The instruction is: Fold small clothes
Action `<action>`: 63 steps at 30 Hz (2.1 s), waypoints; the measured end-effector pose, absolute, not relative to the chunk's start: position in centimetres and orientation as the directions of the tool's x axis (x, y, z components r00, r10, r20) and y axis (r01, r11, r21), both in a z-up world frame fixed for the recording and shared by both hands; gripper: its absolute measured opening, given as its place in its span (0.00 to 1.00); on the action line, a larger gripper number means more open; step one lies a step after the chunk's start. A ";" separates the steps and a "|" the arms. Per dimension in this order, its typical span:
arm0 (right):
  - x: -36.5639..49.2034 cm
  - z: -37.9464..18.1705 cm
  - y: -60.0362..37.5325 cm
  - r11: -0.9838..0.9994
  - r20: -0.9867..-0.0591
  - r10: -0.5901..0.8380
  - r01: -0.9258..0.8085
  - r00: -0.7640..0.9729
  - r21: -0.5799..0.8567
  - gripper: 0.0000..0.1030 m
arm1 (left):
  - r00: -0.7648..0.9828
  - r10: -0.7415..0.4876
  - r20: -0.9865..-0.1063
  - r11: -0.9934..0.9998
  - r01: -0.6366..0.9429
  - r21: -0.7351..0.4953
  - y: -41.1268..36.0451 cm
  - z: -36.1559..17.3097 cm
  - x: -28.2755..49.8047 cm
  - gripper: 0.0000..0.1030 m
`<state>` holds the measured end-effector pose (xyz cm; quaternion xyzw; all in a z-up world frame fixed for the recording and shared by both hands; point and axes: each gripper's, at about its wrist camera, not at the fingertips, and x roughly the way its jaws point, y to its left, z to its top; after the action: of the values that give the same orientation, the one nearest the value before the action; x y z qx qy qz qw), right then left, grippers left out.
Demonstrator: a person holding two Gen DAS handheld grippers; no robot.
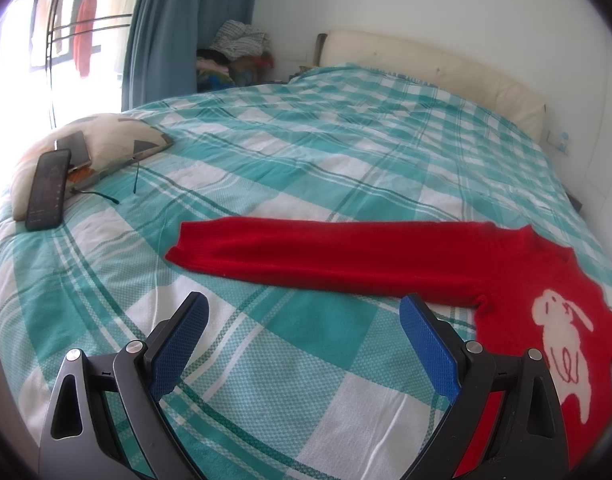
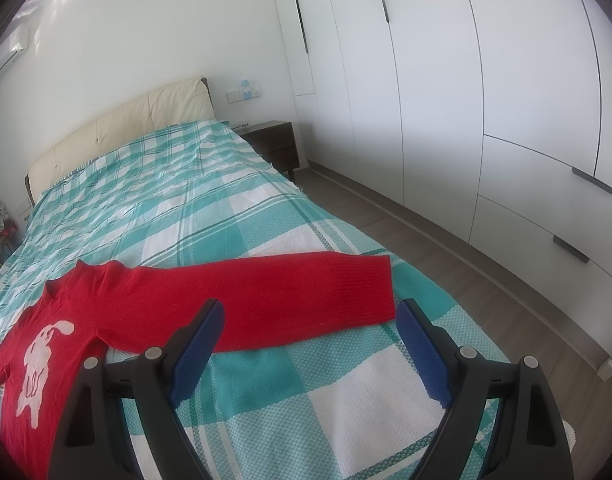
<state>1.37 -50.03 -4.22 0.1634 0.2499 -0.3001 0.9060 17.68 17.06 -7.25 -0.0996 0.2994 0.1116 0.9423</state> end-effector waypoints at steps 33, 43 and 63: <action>1.4 -4.2 -50.1 0.766 -0.552 -0.461 0.626 0.694 0.147 0.84 | 0.795 0.150 -0.588 0.955 -0.270 -0.121 17.1 -7.2 17.8 0.94; 1.0 -4.3 -50.5 0.760 -0.555 -0.452 0.627 0.698 0.170 0.84 | 0.798 0.139 -0.586 0.953 -0.268 -0.139 17.1 -7.2 17.7 0.94; 0.6 -12.1 -61.6 0.347 -0.545 0.037 0.501 0.838 0.793 0.73 | 0.784 0.132 -0.607 0.949 -0.276 -0.151 17.5 -7.7 17.5 0.94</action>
<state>0.57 -61.58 -12.08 0.5522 0.2435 -0.1478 0.7835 17.46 17.49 -7.71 -0.1166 0.3102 0.1089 0.9372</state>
